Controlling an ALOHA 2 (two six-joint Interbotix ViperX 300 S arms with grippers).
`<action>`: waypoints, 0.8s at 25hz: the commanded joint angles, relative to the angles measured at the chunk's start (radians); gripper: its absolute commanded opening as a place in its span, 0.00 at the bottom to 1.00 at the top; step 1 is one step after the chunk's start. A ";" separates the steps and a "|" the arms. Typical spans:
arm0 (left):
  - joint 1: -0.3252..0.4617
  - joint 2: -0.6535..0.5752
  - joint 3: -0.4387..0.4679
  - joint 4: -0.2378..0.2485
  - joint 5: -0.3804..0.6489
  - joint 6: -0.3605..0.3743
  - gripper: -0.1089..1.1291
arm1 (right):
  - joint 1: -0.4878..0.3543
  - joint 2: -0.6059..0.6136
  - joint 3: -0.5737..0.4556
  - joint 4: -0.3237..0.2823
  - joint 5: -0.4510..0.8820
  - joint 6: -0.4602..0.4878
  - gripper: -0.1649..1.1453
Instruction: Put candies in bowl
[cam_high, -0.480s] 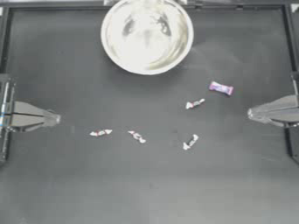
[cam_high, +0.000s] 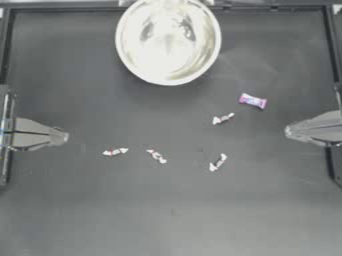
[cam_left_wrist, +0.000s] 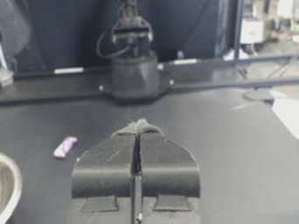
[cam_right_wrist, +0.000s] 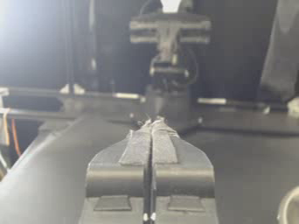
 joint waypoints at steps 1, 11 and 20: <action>0.002 0.005 -0.035 -0.002 0.028 -0.002 0.42 | 0.003 0.003 -0.012 -0.046 -0.032 0.000 0.46; 0.055 0.011 -0.092 -0.031 0.230 -0.006 0.89 | 0.002 0.003 -0.011 -0.044 -0.037 0.009 0.87; 0.195 0.160 -0.199 -0.074 0.565 -0.006 0.92 | -0.009 0.003 -0.003 0.000 -0.037 0.009 0.87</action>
